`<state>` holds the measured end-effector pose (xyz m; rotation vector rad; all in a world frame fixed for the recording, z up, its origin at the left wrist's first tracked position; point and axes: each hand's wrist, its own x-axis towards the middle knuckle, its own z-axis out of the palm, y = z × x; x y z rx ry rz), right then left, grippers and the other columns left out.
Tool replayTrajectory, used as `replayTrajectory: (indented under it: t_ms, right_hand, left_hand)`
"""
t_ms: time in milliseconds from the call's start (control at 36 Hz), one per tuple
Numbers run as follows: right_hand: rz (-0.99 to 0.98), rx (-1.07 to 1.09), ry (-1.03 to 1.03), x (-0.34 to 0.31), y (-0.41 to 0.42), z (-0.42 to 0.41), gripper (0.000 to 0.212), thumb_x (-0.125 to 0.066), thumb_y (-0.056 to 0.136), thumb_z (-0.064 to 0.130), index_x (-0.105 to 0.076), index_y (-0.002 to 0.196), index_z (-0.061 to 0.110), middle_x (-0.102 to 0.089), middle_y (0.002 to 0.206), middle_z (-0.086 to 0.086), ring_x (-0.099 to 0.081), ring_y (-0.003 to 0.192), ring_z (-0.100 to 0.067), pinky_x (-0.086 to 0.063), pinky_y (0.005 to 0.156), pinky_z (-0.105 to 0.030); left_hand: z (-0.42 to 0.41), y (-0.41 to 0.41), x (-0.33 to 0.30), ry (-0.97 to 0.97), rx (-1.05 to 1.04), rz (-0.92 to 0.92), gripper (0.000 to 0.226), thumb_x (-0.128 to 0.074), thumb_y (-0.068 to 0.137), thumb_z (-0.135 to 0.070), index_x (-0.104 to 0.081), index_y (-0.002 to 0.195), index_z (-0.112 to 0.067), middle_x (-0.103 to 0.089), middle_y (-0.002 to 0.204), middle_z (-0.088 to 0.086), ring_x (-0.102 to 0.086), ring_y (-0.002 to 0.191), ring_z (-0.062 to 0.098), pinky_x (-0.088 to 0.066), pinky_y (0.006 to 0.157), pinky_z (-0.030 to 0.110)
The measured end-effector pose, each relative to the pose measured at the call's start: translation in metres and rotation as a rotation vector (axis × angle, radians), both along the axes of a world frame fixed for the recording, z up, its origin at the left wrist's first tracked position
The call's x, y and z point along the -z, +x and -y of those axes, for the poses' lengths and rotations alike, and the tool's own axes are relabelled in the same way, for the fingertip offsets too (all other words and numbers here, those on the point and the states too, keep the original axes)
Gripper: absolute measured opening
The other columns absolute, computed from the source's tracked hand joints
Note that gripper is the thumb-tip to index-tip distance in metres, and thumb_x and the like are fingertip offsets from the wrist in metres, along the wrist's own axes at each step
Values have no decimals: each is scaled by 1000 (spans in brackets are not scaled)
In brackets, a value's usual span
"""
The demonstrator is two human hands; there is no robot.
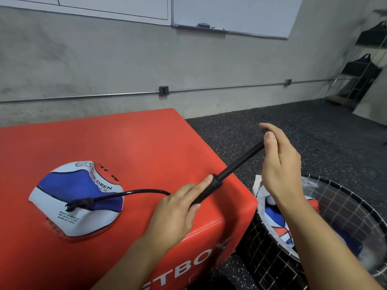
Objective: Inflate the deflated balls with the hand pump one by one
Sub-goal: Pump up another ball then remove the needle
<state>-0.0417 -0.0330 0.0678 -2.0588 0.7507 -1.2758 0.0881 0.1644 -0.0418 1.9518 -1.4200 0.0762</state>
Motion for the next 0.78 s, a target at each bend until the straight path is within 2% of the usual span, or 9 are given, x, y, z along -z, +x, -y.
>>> replayTrajectory:
  t_ms: [83,194,306,417,500,556,667,778]
  right_hand:
    - [4,8,14,4,5,-1,29,-41,111,31,-67,122,33,-55,70,7,-49,62,-11,-41,67,-38]
    - [-59,-25,13,18,19,-12,27,-43,110,32,-67,120,32,-51,64,11,-49,60,-7,-38,65,-36]
    - [-137,-100,11,30,33,-30,30,-40,107,39,-65,122,35,-60,75,16,-57,72,-3,-44,74,-35]
    - [-210,-145,0,41,43,-43,35,-37,103,46,-64,124,39,-71,97,17,-67,94,-13,-47,84,-34]
    - [-253,-195,-24,51,47,-51,37,-36,102,48,-63,126,38,-74,106,13,-69,100,-15,-50,89,-36]
    - [-274,-219,-30,54,49,-56,40,-37,103,47,-65,128,34,-75,112,11,-68,103,-14,-48,91,-32]
    - [-289,-220,-29,53,47,-54,42,-36,103,47,-65,131,33,-74,114,12,-68,104,-12,-46,91,-30]
    - [-299,-207,-44,52,39,-48,43,-34,102,52,-61,132,37,-74,113,12,-69,106,-16,-51,95,-39]
  left_hand:
    - [0,1,1,-2,-3,-3,84,-63,102,-20,-15,161,-57,-58,125,-18,-67,98,18,-57,77,43]
    - [-1,2,1,-12,-14,-35,86,-63,101,-18,-15,160,-58,-58,127,-18,-67,101,20,-56,81,43]
    - [-3,4,0,-40,-31,-70,89,-65,98,-16,-17,160,-58,-58,131,-19,-66,109,20,-56,86,43]
    - [-4,6,0,-55,-44,-87,90,-66,96,-15,-18,160,-57,-57,136,-21,-63,118,17,-55,91,42]
    - [-4,8,2,-62,-52,-93,89,-66,96,-15,-20,161,-54,-56,142,-20,-61,124,15,-54,96,41]
    - [-4,10,2,-69,-50,-94,87,-65,96,-14,-21,162,-52,-54,147,-19,-60,128,14,-54,98,41]
    - [-3,10,2,-72,-41,-78,84,-64,99,-16,-21,162,-52,-53,149,-20,-60,129,15,-54,98,42]
    - [-2,7,1,-59,-46,-39,84,-64,100,-18,-19,161,-55,-55,144,-20,-63,123,15,-56,93,41]
